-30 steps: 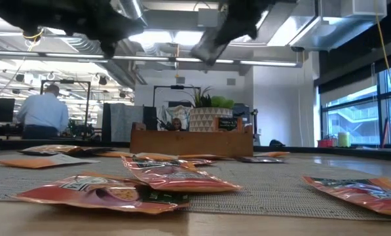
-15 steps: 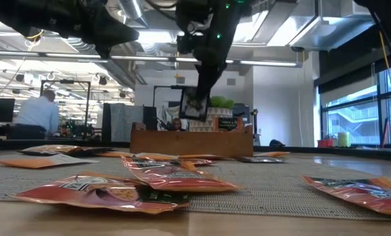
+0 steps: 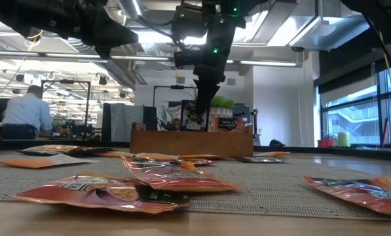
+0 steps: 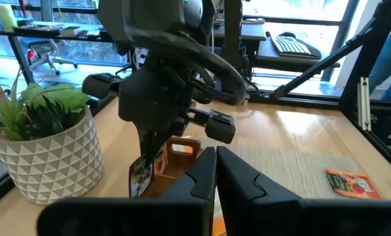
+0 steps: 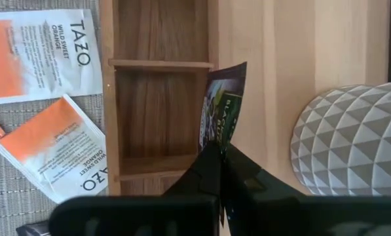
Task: Pick & Place Tea
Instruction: Put the dark blue tea bag into the middle section of the wooden organizer
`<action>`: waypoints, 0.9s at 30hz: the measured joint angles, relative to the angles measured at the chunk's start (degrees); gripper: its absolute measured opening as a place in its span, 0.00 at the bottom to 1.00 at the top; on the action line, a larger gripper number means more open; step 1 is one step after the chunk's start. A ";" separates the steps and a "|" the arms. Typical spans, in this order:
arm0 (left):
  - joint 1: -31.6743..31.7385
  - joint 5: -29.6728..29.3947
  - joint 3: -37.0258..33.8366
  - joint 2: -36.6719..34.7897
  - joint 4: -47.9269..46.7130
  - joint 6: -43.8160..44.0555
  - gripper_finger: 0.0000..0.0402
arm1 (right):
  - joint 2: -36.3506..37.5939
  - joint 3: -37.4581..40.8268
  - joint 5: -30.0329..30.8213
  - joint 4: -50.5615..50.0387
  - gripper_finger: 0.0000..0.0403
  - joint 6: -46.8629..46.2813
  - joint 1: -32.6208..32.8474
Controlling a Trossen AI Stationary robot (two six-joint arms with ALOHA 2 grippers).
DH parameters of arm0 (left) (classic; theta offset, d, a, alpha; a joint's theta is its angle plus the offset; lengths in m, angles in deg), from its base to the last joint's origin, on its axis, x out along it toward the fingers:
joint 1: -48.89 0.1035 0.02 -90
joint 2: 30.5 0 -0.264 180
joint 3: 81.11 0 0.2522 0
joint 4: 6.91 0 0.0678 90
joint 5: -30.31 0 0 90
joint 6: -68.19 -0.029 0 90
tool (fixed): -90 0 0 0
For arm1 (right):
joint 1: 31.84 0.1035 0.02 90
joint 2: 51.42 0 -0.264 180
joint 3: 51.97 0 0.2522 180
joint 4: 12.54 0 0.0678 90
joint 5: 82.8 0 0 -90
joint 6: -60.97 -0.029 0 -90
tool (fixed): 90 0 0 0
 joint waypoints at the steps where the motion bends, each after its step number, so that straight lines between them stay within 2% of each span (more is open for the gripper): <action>1: 0.00 0.00 0.02 0.00 -0.01 0.00 0.02 | -0.13 0.00 -0.01 0.06 0.01 0.00 0.00; 27: 0.00 0.00 0.06 0.00 -0.02 0.00 0.01 | -0.35 0.02 -0.33 -0.10 0.01 3.42 0.02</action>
